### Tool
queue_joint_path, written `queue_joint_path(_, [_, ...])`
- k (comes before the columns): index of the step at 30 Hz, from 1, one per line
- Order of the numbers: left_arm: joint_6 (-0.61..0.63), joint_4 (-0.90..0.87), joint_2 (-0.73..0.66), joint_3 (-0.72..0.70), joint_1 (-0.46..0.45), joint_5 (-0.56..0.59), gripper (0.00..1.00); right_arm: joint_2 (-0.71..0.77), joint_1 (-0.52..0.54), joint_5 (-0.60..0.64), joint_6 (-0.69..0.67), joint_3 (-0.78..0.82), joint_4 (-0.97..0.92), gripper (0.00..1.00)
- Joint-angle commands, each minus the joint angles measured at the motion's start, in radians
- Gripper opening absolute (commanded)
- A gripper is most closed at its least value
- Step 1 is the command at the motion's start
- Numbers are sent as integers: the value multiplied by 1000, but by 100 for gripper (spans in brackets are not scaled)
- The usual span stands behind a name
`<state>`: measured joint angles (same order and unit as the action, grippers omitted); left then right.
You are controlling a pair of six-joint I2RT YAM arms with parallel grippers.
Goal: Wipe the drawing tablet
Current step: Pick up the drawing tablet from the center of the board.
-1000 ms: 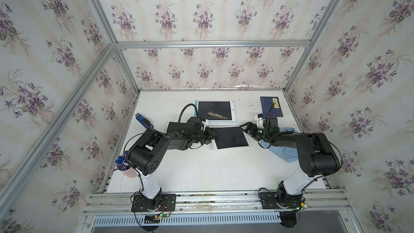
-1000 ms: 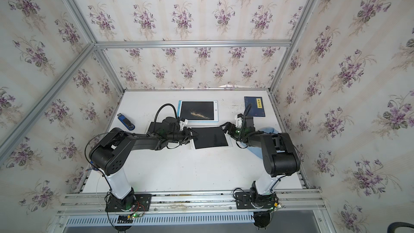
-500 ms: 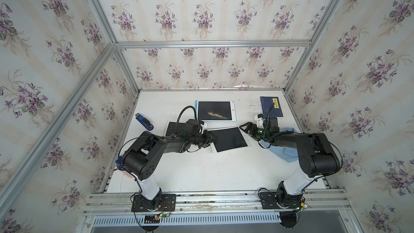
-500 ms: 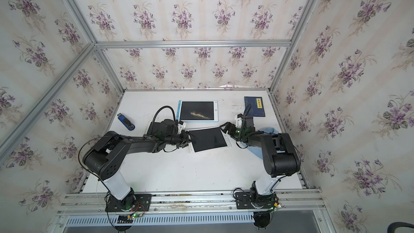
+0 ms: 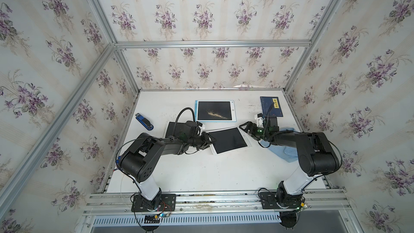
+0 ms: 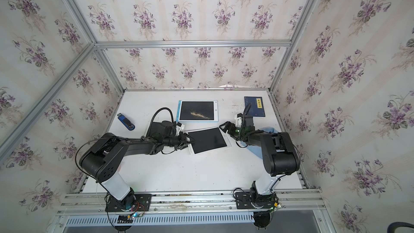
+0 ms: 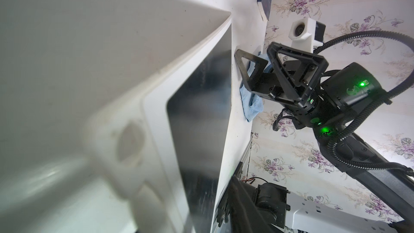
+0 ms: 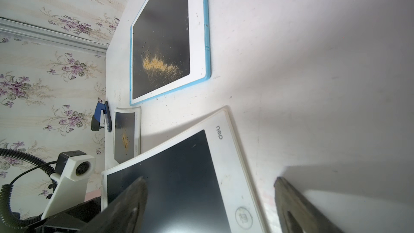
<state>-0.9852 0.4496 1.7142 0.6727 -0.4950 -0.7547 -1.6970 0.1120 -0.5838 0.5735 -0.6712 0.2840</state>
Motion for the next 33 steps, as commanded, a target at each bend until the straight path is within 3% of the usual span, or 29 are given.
queue_joint_path(1, [0,41,-8,-8,3,-6,26,-24,1,85,13,2,-177,90])
queue_joint_path(9, [32,105,-65,-31,4,-24,0,5,1,150,-17,-28,-246,90])
queue_joint_path(12, [124,39,-137,24,0,-40,0,91,-4,261,-37,-53,-336,91])
queue_joint_path(15, [284,-140,-255,139,-26,-22,0,211,-24,404,-58,-87,-463,93])
queue_joint_path(17, [465,-351,-362,246,-78,81,0,278,-53,487,-54,-111,-552,95])
queue_joint_path(19, [650,-541,-435,348,-163,269,0,327,-104,621,5,-142,-673,98])
queue_joint_path(21, [781,-614,-482,390,-232,439,0,348,-191,684,50,-181,-805,100])
queue_joint_path(24, [912,-550,-530,326,-246,467,0,343,-281,749,55,-220,-910,100])
queue_joint_path(29, [1108,-485,-583,197,-277,572,0,295,-285,775,28,-273,-947,95])
queue_joint_path(32, [1147,-484,-606,161,-283,565,0,266,-282,754,28,-305,-925,89])
queue_joint_path(33, [1165,-462,-620,137,-289,555,0,250,-280,755,22,-325,-924,81])
